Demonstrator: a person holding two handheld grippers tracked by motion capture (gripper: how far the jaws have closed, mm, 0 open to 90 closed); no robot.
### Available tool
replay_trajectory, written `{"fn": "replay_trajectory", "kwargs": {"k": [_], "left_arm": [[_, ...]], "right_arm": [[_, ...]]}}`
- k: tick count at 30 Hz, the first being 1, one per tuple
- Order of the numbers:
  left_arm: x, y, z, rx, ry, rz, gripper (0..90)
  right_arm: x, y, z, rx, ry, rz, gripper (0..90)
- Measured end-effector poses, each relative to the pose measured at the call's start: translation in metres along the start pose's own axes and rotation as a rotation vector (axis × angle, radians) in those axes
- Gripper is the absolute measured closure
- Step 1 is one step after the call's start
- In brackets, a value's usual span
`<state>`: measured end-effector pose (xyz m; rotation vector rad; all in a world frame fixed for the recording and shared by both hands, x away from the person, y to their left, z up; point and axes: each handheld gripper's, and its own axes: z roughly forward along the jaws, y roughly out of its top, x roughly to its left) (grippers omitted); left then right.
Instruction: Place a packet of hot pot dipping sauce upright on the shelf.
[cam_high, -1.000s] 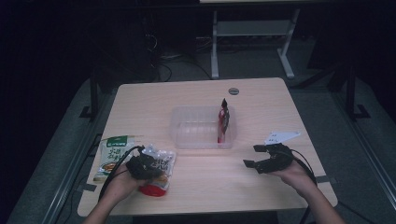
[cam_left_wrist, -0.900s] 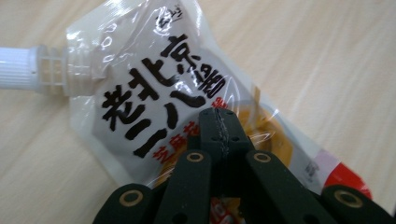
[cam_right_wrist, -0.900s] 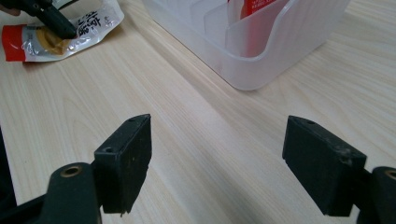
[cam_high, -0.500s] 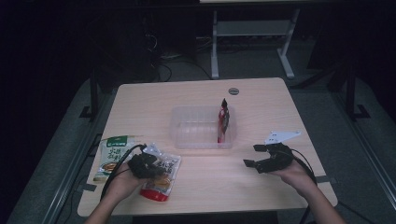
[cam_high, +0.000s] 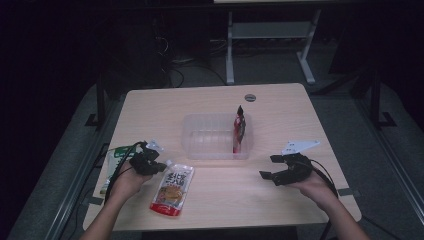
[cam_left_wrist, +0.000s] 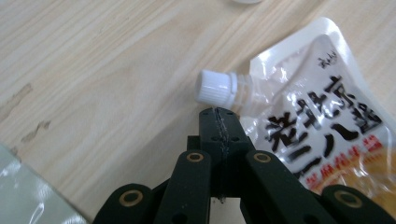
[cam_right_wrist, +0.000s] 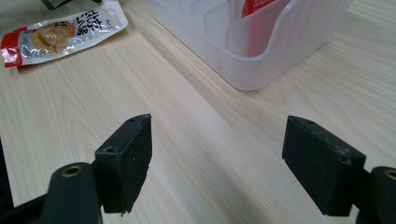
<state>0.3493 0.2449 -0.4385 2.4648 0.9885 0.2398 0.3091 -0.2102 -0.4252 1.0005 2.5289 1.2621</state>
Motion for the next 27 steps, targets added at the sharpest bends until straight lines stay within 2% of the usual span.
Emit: {"fn": "replay_trajectory", "kwargs": {"k": [8,15,22,26,27], "left_arm": [[-0.012,0.015,0.012,0.011,-0.031,0.050,90.0],[-0.033,0.033,0.022,0.017,-0.075,0.132,90.0],[-0.059,0.050,0.036,0.019,-0.141,0.183,90.0],[-0.073,0.055,0.039,0.033,-0.156,0.233,90.0],[-0.074,0.055,0.038,0.029,-0.155,0.234,89.9]], "right_arm": [[-0.001,-0.001,-0.001,-0.004,0.001,0.003,23.8],[0.000,0.001,-0.002,-0.007,0.011,0.000,23.8],[0.000,0.001,-0.003,-0.011,0.011,-0.002,23.8],[0.000,0.001,-0.004,-0.010,0.012,-0.002,23.8],[0.000,0.001,-0.004,-0.010,0.012,-0.002,23.9]]}}
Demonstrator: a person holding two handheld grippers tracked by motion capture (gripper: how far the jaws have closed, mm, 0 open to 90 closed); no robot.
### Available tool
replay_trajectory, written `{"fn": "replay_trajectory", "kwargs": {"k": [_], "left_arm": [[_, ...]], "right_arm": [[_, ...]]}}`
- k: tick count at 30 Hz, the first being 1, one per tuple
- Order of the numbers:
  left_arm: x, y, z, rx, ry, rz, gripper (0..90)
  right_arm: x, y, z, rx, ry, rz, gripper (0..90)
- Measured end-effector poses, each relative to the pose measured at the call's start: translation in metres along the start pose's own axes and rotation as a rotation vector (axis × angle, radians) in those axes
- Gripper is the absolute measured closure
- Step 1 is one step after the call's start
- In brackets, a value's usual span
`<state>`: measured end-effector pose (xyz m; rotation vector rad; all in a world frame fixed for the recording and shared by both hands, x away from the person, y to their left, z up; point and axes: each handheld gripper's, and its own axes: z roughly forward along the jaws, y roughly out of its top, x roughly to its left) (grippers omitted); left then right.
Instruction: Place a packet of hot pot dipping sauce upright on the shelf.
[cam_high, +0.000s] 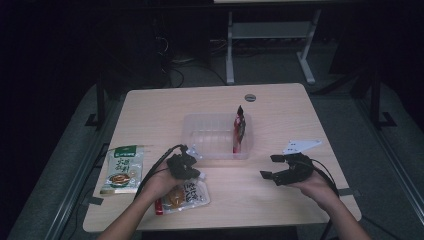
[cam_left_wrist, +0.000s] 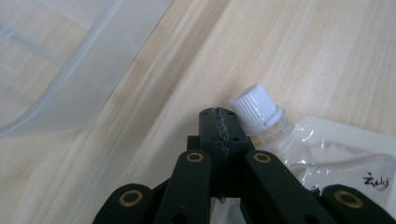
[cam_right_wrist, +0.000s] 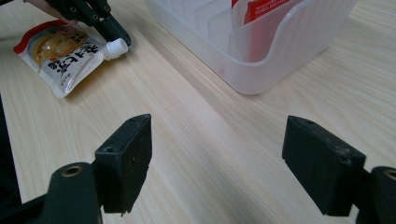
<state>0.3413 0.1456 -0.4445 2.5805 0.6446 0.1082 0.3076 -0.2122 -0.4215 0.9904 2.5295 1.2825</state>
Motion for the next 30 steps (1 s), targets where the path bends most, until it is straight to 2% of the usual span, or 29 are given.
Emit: {"fn": "replay_trajectory", "kwargs": {"k": [3,6,11,16,21,24,28,30], "left_arm": [[0.000,-0.004,-0.010,-0.027,0.003,-0.011,89.9],[0.001,-0.016,-0.030,-0.055,0.024,-0.034,89.9],[0.003,-0.051,-0.056,-0.066,0.058,-0.092,89.9],[-0.003,-0.086,-0.077,-0.083,0.089,-0.158,89.9],[-0.008,-0.119,-0.087,-0.074,0.111,-0.231,90.0],[-0.011,-0.133,-0.088,-0.048,0.106,-0.249,89.9],[-0.015,-0.142,-0.085,-0.017,0.085,-0.270,90.0],[-0.016,-0.141,-0.082,-0.008,0.075,-0.263,89.9]], "right_arm": [[0.000,0.000,0.000,-0.003,-0.002,-0.008,23.9],[0.000,0.000,-0.001,-0.006,-0.002,-0.011,23.8],[0.000,-0.001,0.000,-0.004,-0.003,-0.018,23.8],[0.003,0.001,0.000,-0.004,0.001,-0.015,23.8],[0.004,0.001,0.001,0.000,-0.001,-0.016,23.8],[0.004,0.001,0.001,-0.002,-0.003,-0.017,23.9],[0.002,0.000,0.001,-0.006,-0.008,-0.023,23.9],[0.002,0.001,0.001,-0.006,-0.008,-0.021,24.0]]}}
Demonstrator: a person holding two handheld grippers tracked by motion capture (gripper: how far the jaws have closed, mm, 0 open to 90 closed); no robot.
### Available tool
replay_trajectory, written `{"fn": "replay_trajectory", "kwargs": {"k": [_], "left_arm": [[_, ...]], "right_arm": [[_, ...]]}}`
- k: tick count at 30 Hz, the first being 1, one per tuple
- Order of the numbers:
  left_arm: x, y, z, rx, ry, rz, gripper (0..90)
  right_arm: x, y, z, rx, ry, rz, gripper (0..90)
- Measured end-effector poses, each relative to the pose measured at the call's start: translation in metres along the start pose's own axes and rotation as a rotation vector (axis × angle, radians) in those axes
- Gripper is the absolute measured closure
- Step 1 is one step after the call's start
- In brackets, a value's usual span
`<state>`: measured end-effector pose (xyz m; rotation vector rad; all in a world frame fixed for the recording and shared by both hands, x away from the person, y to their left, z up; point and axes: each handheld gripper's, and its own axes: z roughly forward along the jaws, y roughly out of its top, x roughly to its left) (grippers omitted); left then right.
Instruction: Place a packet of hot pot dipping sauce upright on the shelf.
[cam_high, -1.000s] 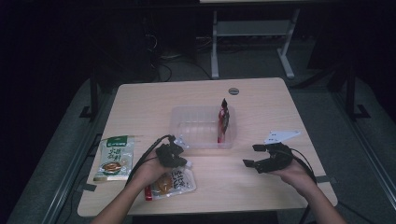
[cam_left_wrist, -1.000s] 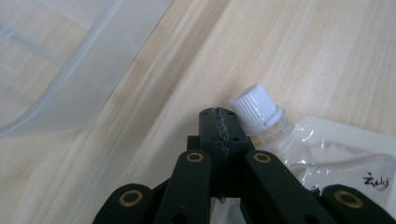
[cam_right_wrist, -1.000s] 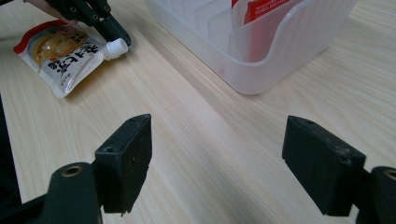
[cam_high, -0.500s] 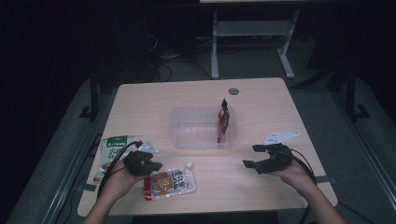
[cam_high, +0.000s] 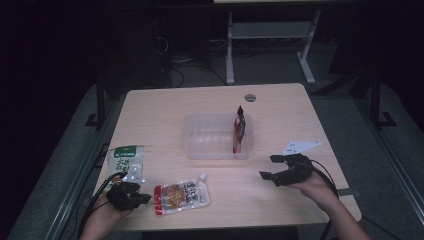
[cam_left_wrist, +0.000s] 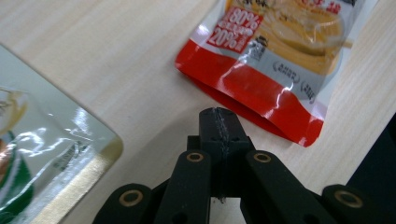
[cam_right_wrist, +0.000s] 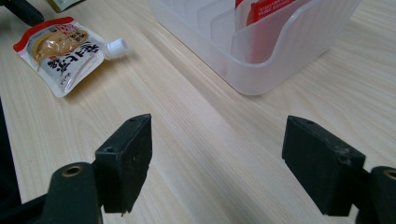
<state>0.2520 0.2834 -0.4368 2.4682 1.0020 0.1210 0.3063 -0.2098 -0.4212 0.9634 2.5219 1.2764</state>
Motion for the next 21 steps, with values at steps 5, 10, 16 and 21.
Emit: {"fn": "replay_trajectory", "kwargs": {"k": [5,10,16,21], "left_arm": [[-0.005,0.005,0.007,0.018,-0.014,0.024,89.9],[-0.008,0.009,0.010,0.021,-0.037,0.042,89.9],[-0.016,0.025,0.016,0.009,-0.067,0.075,89.9],[-0.021,0.045,0.025,0.013,-0.072,0.128,89.9]], "right_arm": [[0.001,0.000,0.000,-0.001,0.002,0.002,24.0],[0.000,0.000,-0.001,0.003,-0.001,0.009,24.0],[0.000,0.000,-0.001,0.001,-0.002,0.012,24.0],[-0.001,0.000,0.000,0.003,-0.002,0.013,24.0]]}}
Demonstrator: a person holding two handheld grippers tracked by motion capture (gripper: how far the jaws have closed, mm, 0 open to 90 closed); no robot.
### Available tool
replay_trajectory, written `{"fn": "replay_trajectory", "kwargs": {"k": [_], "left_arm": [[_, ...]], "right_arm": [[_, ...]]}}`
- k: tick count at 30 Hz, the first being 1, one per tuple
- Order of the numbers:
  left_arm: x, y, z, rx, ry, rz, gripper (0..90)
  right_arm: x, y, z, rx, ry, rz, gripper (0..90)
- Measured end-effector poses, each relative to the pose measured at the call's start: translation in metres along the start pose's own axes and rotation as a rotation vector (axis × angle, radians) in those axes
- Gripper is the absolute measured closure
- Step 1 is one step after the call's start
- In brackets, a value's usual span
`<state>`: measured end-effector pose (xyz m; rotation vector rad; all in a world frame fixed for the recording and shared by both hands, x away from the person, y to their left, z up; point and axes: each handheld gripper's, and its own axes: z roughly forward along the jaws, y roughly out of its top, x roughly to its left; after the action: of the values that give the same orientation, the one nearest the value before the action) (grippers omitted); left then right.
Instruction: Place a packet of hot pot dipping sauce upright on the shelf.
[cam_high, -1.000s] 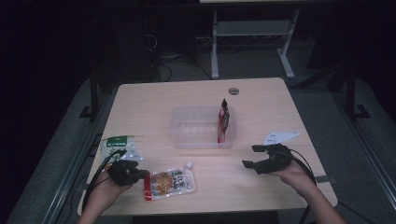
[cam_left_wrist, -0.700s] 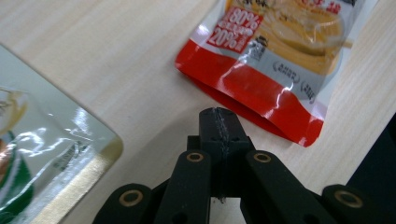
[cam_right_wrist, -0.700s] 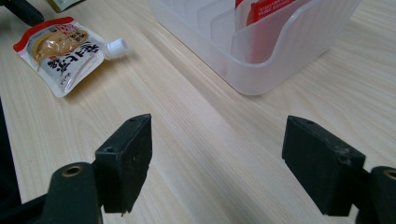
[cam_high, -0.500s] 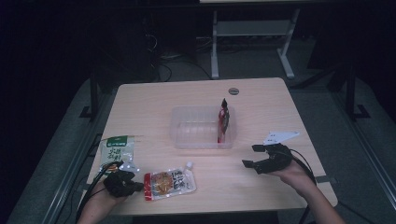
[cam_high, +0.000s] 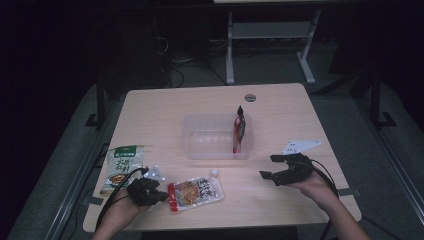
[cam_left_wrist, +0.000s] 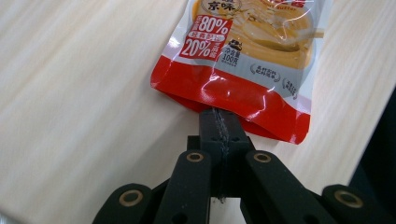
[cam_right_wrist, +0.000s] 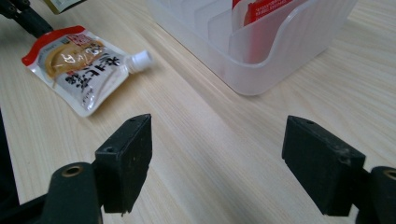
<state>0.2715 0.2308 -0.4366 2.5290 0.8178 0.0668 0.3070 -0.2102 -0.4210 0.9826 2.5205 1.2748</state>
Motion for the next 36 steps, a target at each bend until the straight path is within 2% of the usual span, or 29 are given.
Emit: {"fn": "replay_trajectory", "kwargs": {"k": [5,14,18,20,21,23,27,30,32,33,36], "left_arm": [[-0.007,0.021,0.013,-0.008,-0.023,0.033,90.0],[-0.021,0.063,0.038,-0.004,-0.060,0.129,89.9],[-0.023,0.069,0.040,0.000,-0.058,0.147,89.9],[-0.024,0.066,0.035,-0.010,-0.060,0.134,89.9],[-0.024,0.065,0.032,-0.012,-0.056,0.138,89.9],[-0.024,0.067,0.025,-0.020,-0.056,0.150,89.9],[-0.031,0.080,0.020,-0.070,-0.076,0.168,89.9],[-0.035,0.097,0.026,-0.089,-0.087,0.194,89.9],[-0.037,0.108,0.033,-0.087,-0.087,0.235,89.9],[-0.039,0.113,0.037,-0.088,-0.093,0.227,89.9],[-0.042,0.124,0.050,-0.072,-0.104,0.250,89.9]], "right_arm": [[-0.001,0.000,0.000,-0.002,0.000,-0.002,24.0],[-0.002,-0.001,0.000,0.002,-0.003,-0.006,24.0],[-0.002,-0.002,-0.001,0.006,-0.006,-0.015,24.0],[-0.002,-0.003,-0.002,0.003,-0.008,-0.018,24.0],[-0.001,-0.003,-0.002,0.010,-0.008,-0.003,24.0],[-0.002,-0.003,-0.003,0.008,-0.010,-0.003,23.9],[-0.001,-0.003,-0.001,0.017,-0.009,0.001,24.0],[0.000,-0.003,0.001,0.021,-0.005,0.004,23.9],[0.001,-0.003,0.002,0.025,-0.005,0.001,23.9],[0.001,-0.003,0.002,0.025,-0.002,0.001,23.9],[0.001,-0.004,0.003,0.029,0.003,-0.001,23.9]]}}
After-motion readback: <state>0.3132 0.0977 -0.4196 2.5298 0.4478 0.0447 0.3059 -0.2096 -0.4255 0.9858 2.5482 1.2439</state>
